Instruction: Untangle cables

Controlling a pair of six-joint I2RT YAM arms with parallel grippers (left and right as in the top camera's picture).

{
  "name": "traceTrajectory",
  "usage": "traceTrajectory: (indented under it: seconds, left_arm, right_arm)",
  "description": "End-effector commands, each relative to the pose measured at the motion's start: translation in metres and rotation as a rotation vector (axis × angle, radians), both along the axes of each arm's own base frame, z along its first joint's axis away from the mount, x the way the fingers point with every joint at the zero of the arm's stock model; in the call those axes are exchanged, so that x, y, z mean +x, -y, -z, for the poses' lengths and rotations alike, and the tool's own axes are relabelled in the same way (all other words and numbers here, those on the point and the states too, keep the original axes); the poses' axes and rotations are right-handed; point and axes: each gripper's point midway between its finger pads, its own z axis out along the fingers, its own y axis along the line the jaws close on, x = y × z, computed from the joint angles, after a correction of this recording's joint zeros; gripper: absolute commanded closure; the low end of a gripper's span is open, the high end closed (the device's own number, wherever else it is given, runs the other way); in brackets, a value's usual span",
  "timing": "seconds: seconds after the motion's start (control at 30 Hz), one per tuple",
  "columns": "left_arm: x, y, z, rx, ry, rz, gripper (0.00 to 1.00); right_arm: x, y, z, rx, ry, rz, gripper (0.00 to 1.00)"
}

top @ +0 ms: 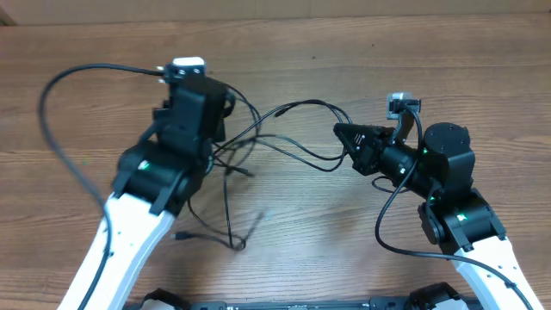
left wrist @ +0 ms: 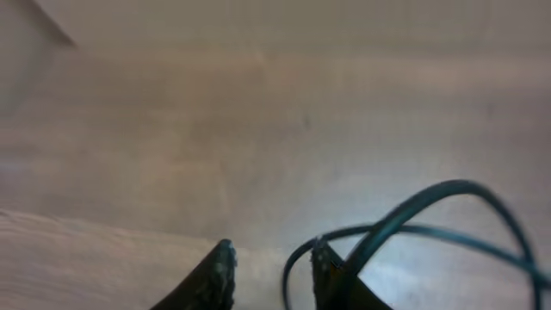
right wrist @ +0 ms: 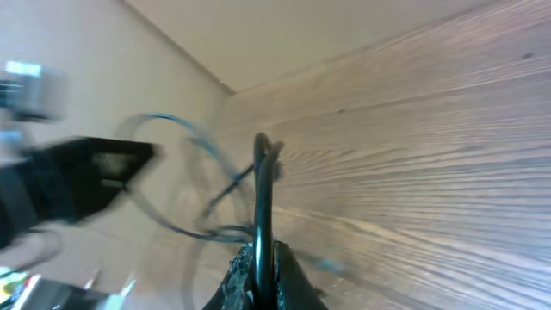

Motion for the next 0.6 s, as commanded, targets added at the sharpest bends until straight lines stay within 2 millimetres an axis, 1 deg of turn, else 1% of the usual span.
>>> traceTrajectory:
  seconds: [0.0,0.07,0.17,0.3,0.4,0.47,0.57]
  left_arm:
    - [-0.014,-0.027,-0.072,-0.008,0.202,-0.103,0.73]
    - [-0.020,-0.031,-0.091,-0.028,0.256,-0.113,0.75]
    - [-0.028,-0.035,-0.114,-0.059,0.316,-0.115,0.79]
    - [-0.037,-0.041,-0.137,-0.079,0.373,-0.133,0.87]
    - [-0.042,-0.048,-0.148,-0.067,0.402,-0.160,0.92]
    - [-0.045,-0.053,-0.153,-0.051,0.414,-0.179,0.93]
    - [-0.047,-0.058,-0.156,-0.039,0.424,-0.201,0.87]
  right_arm:
    - [0.013,0.016,-0.010,-0.052,0.044,0.106,0.96]
    - [0.016,0.023,-0.004,-0.075,0.030,0.147,0.96]
    - [0.020,0.034,0.003,-0.108,0.009,0.209,0.96]
    - [0.024,0.052,0.016,-0.167,-0.026,0.309,0.96]
    - [0.025,0.068,0.028,-0.224,-0.062,0.390,0.96]
    - [0.025,0.079,0.036,-0.266,-0.086,0.445,0.96]
    - [0.022,0.100,0.048,-0.342,-0.125,0.537,0.96]
